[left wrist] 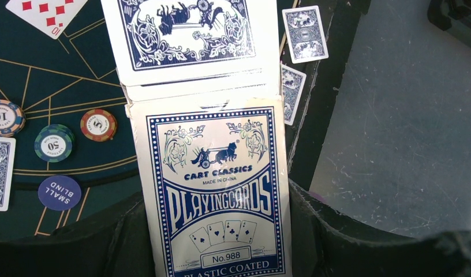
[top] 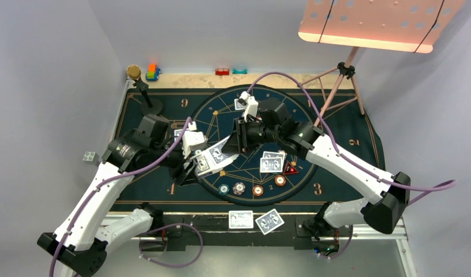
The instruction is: Distribute texas hold em gaming equipment
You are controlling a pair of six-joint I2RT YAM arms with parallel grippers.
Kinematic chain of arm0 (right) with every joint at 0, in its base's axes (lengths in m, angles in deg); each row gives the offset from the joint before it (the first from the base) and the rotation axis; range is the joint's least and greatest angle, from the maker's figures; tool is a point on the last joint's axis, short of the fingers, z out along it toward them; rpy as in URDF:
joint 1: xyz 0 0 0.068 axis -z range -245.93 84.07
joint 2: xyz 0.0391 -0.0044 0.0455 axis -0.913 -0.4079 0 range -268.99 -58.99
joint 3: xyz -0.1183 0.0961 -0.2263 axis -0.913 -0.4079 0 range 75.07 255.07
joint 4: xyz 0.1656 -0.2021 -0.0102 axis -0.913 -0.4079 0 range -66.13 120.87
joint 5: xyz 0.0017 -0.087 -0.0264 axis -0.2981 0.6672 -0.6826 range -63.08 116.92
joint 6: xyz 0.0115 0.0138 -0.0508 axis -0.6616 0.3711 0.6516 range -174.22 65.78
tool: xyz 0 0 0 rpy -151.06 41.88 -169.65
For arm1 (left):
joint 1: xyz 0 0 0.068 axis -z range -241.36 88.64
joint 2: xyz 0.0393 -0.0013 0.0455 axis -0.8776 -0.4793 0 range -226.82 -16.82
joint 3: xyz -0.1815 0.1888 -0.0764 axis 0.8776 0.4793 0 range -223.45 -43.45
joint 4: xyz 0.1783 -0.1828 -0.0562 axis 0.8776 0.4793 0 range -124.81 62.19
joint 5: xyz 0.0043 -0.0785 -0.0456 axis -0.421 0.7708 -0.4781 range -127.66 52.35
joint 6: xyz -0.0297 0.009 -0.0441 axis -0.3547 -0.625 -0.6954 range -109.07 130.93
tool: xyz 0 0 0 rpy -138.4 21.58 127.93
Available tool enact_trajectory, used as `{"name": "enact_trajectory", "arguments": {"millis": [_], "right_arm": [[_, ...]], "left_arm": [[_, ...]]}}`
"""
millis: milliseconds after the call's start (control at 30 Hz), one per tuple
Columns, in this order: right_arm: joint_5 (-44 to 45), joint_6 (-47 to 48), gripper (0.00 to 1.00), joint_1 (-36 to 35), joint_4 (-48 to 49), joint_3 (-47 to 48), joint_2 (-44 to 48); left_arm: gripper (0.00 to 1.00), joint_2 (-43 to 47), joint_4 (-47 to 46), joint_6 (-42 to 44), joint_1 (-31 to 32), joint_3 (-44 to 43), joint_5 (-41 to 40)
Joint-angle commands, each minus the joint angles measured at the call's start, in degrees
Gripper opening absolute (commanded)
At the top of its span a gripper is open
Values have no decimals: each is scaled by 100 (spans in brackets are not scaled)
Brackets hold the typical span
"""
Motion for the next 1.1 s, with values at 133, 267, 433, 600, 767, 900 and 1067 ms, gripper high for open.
{"name": "enact_trajectory", "arguments": {"millis": [133,267,433,600,767,900,1067], "right_arm": [[621,363,32,7,-433,491,148],[891,481,32,6,-569,660,122],[942,615,32,-2,-675,770,75],[940,705,31,-2,-715,813,65],[813,786,32,-21,-748,824,11],[683,854,34,-57,-810,840,-68],[523,913,38,-176,-771,923,-137]], "left_arm": [[0,129,-211,53,-27,-61,217],[0,131,-203,50,-31,-60,215],[0,139,-188,55,-27,-60,211],[0,139,-185,50,-27,-69,215],[0,124,-184,55,-27,-77,214],[0,131,-176,61,-30,-78,215],[0,115,-185,64,-29,-99,206]]}}
